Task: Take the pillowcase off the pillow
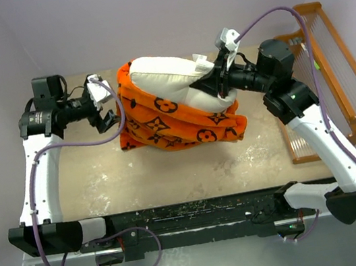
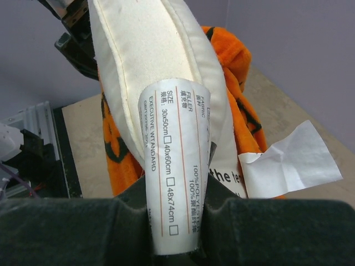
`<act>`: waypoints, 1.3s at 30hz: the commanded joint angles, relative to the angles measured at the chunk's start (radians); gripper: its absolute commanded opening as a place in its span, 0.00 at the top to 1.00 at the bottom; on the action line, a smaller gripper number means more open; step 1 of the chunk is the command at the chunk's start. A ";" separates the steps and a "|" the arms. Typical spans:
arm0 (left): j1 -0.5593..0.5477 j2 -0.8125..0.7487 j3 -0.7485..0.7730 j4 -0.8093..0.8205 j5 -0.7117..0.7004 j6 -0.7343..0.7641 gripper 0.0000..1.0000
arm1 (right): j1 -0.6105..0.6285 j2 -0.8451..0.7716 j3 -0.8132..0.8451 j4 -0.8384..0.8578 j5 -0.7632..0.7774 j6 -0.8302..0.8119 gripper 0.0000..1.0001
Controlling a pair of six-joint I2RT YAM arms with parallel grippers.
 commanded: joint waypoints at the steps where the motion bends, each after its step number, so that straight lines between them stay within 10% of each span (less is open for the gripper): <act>1: 0.002 -0.001 0.022 0.027 0.195 0.047 0.14 | 0.002 -0.042 0.071 0.200 -0.083 0.052 1.00; 5: 0.002 0.021 0.034 -0.040 0.260 0.068 0.32 | -0.001 -0.042 0.072 0.194 -0.092 0.050 1.00; 12: 0.002 -0.007 -0.075 0.113 0.111 -0.014 1.00 | -0.015 -0.058 0.076 0.247 -0.093 0.090 1.00; 25: 0.096 -0.106 -0.552 0.464 -0.208 0.060 1.00 | -0.102 -0.100 0.120 0.525 -0.018 0.296 1.00; 39: 0.419 -0.079 -0.727 0.540 -0.205 0.284 1.00 | -0.143 -0.170 0.160 0.448 0.298 0.147 1.00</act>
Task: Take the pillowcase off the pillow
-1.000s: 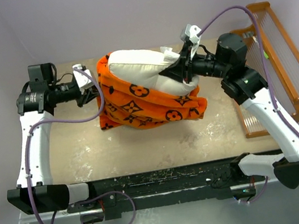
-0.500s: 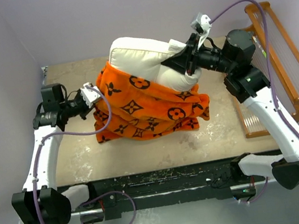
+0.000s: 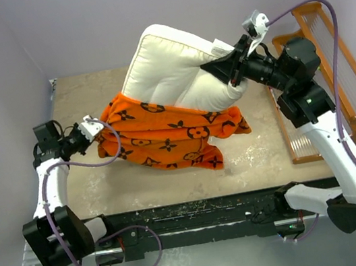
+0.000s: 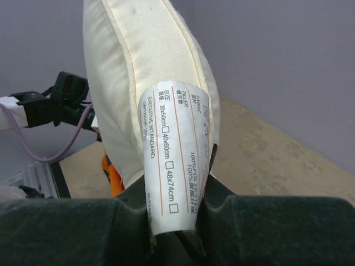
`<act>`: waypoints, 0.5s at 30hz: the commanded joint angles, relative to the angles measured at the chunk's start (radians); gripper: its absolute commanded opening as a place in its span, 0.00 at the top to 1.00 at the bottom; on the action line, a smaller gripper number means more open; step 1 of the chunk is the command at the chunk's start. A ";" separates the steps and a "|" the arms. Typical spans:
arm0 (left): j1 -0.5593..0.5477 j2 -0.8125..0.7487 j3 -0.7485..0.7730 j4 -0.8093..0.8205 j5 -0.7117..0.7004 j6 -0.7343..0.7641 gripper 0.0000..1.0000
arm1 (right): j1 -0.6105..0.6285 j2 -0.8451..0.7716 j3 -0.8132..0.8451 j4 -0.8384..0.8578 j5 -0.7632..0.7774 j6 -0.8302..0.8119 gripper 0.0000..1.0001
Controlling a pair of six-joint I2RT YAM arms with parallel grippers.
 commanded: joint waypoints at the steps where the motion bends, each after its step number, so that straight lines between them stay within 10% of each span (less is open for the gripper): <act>1: 0.127 0.026 -0.009 -0.035 -0.067 0.111 1.00 | -0.045 -0.098 0.147 0.337 0.277 -0.043 1.00; 4: 0.149 0.025 0.068 -0.191 0.030 0.137 0.84 | -0.045 -0.052 0.171 0.339 0.188 -0.004 1.00; 7: 0.149 0.011 0.246 -0.445 0.232 0.162 0.08 | -0.044 -0.002 0.167 0.377 0.105 0.030 1.00; 8: 0.147 0.008 0.325 -0.522 0.322 0.156 0.01 | -0.042 0.018 0.160 0.395 0.065 0.060 1.00; 15: -0.067 0.103 0.954 -0.910 0.618 -0.045 0.00 | 0.079 0.111 0.176 0.306 0.016 -0.045 1.00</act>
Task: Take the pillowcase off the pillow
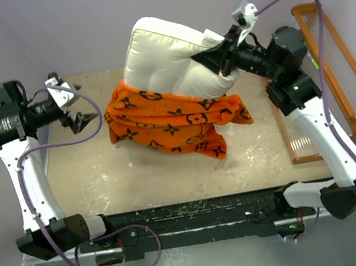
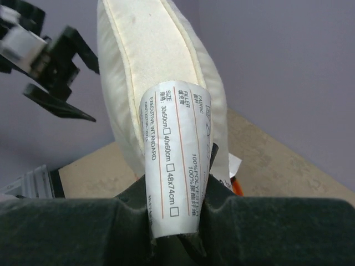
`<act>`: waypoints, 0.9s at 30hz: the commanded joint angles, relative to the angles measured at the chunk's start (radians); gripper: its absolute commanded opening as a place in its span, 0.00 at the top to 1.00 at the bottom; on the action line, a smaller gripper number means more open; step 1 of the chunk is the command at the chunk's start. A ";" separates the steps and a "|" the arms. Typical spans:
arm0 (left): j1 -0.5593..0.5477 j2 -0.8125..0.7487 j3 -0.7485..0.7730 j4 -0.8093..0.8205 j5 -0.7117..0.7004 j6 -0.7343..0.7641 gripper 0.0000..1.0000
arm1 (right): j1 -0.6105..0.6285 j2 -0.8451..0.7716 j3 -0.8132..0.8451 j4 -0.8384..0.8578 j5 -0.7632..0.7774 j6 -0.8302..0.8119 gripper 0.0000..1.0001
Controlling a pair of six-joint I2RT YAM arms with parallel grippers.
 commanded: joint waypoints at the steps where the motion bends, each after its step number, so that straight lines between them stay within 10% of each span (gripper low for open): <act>1: -0.155 0.007 0.310 -0.211 0.251 -0.210 0.00 | 0.114 0.034 0.156 0.157 0.035 -0.134 1.00; 8: -0.206 -0.043 0.356 0.374 0.209 -0.700 0.00 | 0.246 0.113 0.255 -0.009 0.059 -0.275 1.00; 27: -0.389 0.044 0.290 -0.069 0.110 -0.376 0.00 | 0.400 0.213 0.429 -0.177 -0.015 -0.338 1.00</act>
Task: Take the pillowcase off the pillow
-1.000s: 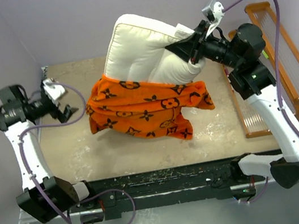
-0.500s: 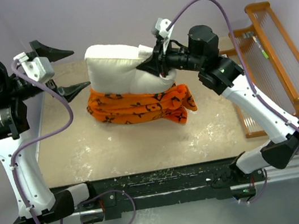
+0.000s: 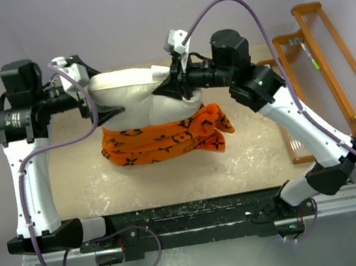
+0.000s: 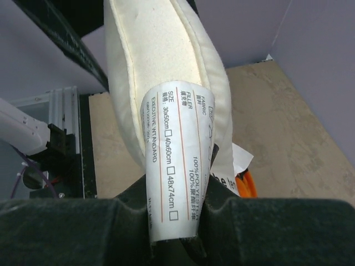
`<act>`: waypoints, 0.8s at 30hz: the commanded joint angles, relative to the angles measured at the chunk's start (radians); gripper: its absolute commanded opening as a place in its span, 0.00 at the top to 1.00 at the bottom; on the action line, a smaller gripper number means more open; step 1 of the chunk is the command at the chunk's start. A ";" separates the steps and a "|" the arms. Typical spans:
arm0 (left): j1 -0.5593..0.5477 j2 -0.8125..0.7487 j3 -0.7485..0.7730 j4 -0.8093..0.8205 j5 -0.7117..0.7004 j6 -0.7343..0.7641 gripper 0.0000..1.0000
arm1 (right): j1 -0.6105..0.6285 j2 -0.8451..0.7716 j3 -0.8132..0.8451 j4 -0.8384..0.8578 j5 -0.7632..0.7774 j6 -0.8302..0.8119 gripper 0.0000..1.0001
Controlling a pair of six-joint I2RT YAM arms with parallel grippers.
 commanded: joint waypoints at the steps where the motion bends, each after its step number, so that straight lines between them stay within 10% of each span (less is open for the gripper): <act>1: -0.095 0.010 -0.054 -0.178 -0.047 0.128 0.00 | 0.036 -0.011 0.166 0.199 -0.072 0.010 1.00; 6: -0.130 -0.039 -0.166 -0.052 -0.069 0.037 0.03 | 0.036 0.015 0.225 0.199 -0.097 0.035 1.00; 8: -0.130 -0.059 -0.192 0.070 -0.087 -0.055 0.20 | 0.037 0.018 0.215 0.205 -0.090 0.047 1.00; 10: -0.130 -0.063 -0.201 0.194 -0.103 -0.162 0.58 | 0.036 0.003 0.172 0.233 -0.067 0.081 0.94; 12: -0.129 -0.064 -0.207 0.317 -0.179 -0.306 1.00 | 0.025 -0.035 0.099 0.285 0.016 0.111 0.62; 17: -0.122 -0.045 -0.190 0.389 -0.278 -0.439 1.00 | -0.134 -0.172 -0.208 0.424 0.127 0.285 0.07; 24: -0.085 -0.004 -0.166 0.372 -0.273 -0.487 1.00 | -0.277 -0.483 -0.749 0.646 0.063 0.399 0.00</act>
